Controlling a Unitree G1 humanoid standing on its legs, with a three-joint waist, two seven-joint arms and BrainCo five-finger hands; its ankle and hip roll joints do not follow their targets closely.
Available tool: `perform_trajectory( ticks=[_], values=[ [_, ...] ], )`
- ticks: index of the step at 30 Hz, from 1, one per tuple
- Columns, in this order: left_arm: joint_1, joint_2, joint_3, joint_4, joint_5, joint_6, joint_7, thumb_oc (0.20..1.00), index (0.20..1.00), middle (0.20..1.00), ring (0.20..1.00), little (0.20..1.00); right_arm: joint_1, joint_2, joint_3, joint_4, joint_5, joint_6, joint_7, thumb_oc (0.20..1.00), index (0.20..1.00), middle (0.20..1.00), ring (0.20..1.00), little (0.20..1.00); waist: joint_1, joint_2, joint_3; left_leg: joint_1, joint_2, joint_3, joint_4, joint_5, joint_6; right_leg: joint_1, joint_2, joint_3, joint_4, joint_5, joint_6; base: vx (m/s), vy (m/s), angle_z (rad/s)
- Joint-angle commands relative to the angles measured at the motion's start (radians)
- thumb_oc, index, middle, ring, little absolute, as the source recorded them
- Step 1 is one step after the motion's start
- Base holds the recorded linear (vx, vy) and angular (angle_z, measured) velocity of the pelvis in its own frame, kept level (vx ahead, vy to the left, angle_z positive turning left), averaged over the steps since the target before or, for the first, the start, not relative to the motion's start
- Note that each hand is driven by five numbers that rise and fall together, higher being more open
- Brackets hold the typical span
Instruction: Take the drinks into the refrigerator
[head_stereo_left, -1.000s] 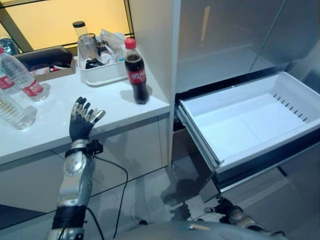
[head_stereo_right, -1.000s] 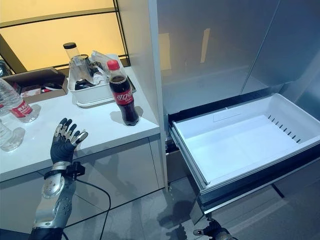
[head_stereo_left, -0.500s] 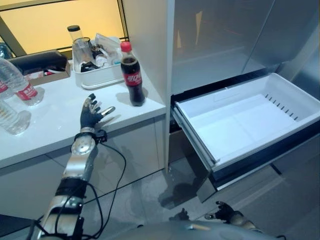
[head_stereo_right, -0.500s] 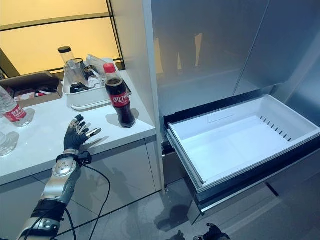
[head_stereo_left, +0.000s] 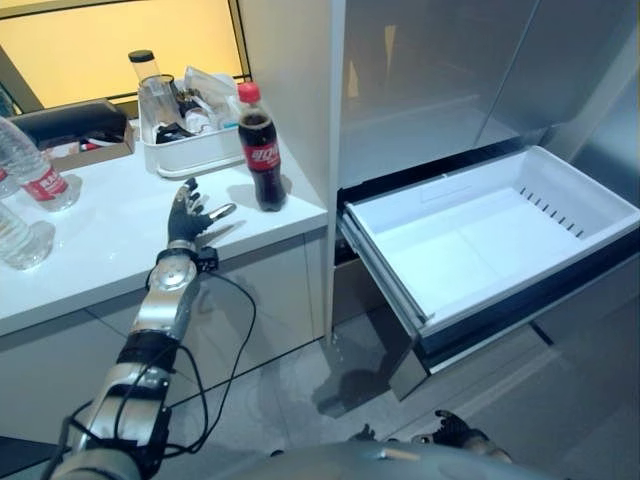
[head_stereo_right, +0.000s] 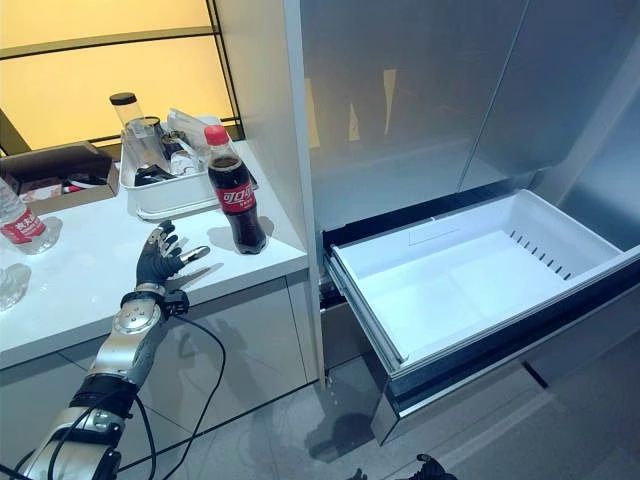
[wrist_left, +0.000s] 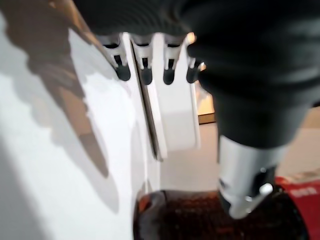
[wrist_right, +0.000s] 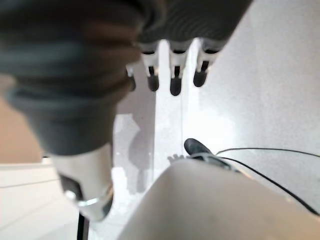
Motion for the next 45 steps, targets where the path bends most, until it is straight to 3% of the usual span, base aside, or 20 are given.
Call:
perform_trajectory(
  ticks=[1, 25, 36, 37, 45],
  values=[
    [-0.151, -0.026, -0.082, 0.074, -0.047, 0.006, -0.053, 1.000, 1.000, 1.000, 1.000, 1.000, -0.074, 0.031, 0.031, 0.027, 0.035, -0.010, -0.010, 1.000, 1.000, 1.000, 1.000, 1.000, -0.068, -0.024, 0.044, -0.025, -0.035, 0.010, 0.001, -0.035, 0.020, 0.052, -0.038, -0.008, 0.010, -0.044, 0.072, 0.00, 0.000, 0.00],
    [-0.291, -0.072, -0.183, 0.063, -0.136, 0.009, -0.097, 1.000, 1.000, 1.000, 1.000, 1.000, -0.059, 0.029, 0.022, 0.042, 0.064, -0.009, -0.009, 1.000, 1.000, 1.000, 1.000, 1.000, -0.106, -0.008, 0.047, -0.016, -0.031, 0.031, 0.001, -0.041, 0.018, 0.048, -0.035, 0.012, 0.010, -0.045, 0.071, 0.00, -0.003, -0.03],
    [-0.380, -0.092, -0.224, 0.138, -0.168, 0.022, -0.105, 1.000, 1.000, 1.000, 1.000, 1.000, -0.055, 0.036, 0.025, 0.058, 0.079, -0.007, -0.012, 1.000, 1.000, 1.000, 1.000, 1.000, -0.122, -0.002, 0.048, -0.008, -0.029, 0.038, 0.001, -0.042, 0.019, 0.049, -0.033, 0.022, 0.010, -0.045, 0.070, 0.00, -0.002, -0.01],
    [-0.388, -0.098, -0.223, 0.140, -0.162, 0.016, -0.096, 0.200, 0.200, 0.200, 0.200, 0.200, -0.054, 0.035, 0.025, 0.059, 0.083, -0.009, -0.014, 1.000, 1.000, 1.000, 1.000, 1.000, -0.123, -0.003, 0.047, -0.008, -0.028, 0.038, 0.001, -0.042, 0.020, 0.048, -0.032, 0.023, 0.010, -0.045, 0.070, 0.00, 0.000, 0.00],
    [-0.318, -0.138, -0.192, 0.081, -0.148, -0.008, -0.073, 0.200, 0.200, 0.200, 0.200, 0.200, -0.051, 0.029, -0.001, 0.055, 0.095, -0.016, -0.028, 1.000, 1.000, 1.000, 1.000, 1.000, -0.123, -0.008, 0.051, -0.011, -0.026, 0.041, 0.001, -0.039, 0.020, 0.041, -0.034, 0.029, 0.010, -0.041, 0.070, 0.00, 0.000, 0.00]
  ],
)
